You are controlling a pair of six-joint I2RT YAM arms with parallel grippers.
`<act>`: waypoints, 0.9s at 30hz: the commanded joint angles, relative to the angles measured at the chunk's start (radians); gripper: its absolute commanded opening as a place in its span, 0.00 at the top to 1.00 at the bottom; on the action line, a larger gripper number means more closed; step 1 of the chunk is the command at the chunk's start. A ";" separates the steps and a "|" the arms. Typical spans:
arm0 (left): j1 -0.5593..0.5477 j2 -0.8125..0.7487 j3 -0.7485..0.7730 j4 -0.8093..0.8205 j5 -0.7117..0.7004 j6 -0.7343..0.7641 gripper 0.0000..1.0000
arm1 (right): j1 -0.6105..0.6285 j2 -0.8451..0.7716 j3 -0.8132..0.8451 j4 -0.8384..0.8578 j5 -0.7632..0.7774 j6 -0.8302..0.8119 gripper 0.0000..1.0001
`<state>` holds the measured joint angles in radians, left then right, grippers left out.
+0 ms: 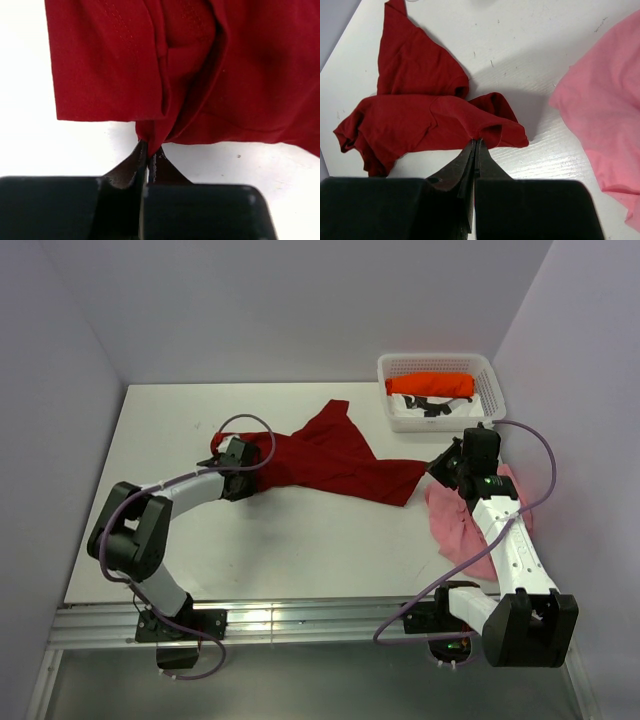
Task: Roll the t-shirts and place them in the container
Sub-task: Flatten the tshirt
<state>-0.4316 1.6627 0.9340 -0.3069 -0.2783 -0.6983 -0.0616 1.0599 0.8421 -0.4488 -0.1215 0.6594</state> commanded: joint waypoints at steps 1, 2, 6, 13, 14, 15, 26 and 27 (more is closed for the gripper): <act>-0.002 -0.073 0.031 -0.003 -0.016 -0.004 1.00 | -0.006 -0.014 -0.011 0.035 0.000 -0.021 1.00; -0.002 -0.092 0.026 -0.012 -0.012 -0.006 1.00 | -0.006 -0.015 -0.012 0.035 0.000 -0.021 1.00; -0.002 -0.170 0.017 -0.035 0.027 -0.004 1.00 | -0.006 -0.017 -0.011 0.035 -0.004 -0.017 1.00; 0.094 -0.322 -0.030 0.002 0.221 -0.012 1.00 | -0.006 -0.024 -0.005 0.024 -0.001 -0.018 1.00; 0.125 -0.339 -0.038 0.006 0.238 -0.013 1.00 | -0.006 -0.026 -0.006 0.022 -0.001 -0.020 1.00; 0.139 -0.353 -0.050 0.008 0.251 -0.013 1.00 | -0.006 -0.028 -0.006 0.022 -0.001 -0.021 1.00; 0.211 -0.506 -0.270 0.101 0.324 -0.099 0.98 | -0.006 -0.044 -0.023 0.009 -0.004 -0.026 1.00; 0.211 -0.521 -0.321 0.135 0.326 -0.113 0.98 | -0.007 -0.051 -0.026 0.009 -0.001 -0.029 1.00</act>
<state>-0.2245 1.1934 0.6937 -0.2478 0.0193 -0.7567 -0.0616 1.0466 0.8352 -0.4492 -0.1219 0.6552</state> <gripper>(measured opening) 0.024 0.007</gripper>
